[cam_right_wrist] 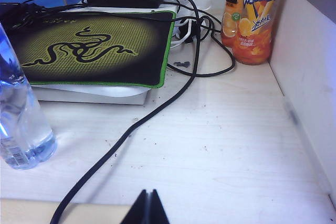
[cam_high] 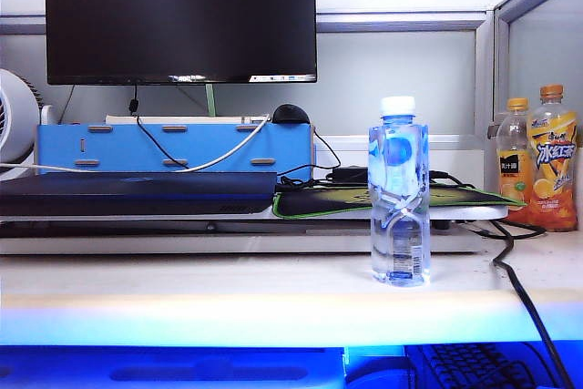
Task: Pick up the mineral water bottle and place it on the laptop.
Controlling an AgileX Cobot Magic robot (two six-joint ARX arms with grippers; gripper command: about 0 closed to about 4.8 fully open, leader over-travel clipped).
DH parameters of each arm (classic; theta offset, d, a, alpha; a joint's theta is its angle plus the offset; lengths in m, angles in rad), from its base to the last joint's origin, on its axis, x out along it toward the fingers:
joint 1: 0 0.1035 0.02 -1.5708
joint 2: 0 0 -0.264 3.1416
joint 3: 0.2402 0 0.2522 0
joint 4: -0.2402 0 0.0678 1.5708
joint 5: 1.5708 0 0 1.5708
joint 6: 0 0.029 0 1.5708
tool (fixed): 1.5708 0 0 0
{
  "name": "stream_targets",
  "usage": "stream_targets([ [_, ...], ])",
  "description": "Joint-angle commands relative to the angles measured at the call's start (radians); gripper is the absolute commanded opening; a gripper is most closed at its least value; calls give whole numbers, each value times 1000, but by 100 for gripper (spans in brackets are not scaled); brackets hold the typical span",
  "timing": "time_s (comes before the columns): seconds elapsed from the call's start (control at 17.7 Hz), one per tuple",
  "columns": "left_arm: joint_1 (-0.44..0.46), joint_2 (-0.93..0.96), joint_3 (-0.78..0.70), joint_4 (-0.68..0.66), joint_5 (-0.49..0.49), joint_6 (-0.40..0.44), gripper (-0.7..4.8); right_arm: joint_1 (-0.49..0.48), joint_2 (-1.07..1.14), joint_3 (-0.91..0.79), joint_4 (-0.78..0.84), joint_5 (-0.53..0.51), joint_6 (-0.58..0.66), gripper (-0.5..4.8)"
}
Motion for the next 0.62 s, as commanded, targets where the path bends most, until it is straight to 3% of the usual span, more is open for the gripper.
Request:
stream_targets([
  [0.06,0,-2,0,-6,5,2,-2,0,0,-1,29,-15,22,4],
  [0.23,0,-2,0,-6,5,2,-2,0,0,6,191,-190,187,4],
  [0.34,0,-2,0,-6,5,2,-2,1,35,97,204,-243,268,4],
  [0.51,0,-2,0,-6,6,2,-2,2,270,261,198,-358,232,4],
  [0.62,0,-2,0,-6,5,2,-2,18,518,378,198,-544,148,4],
])
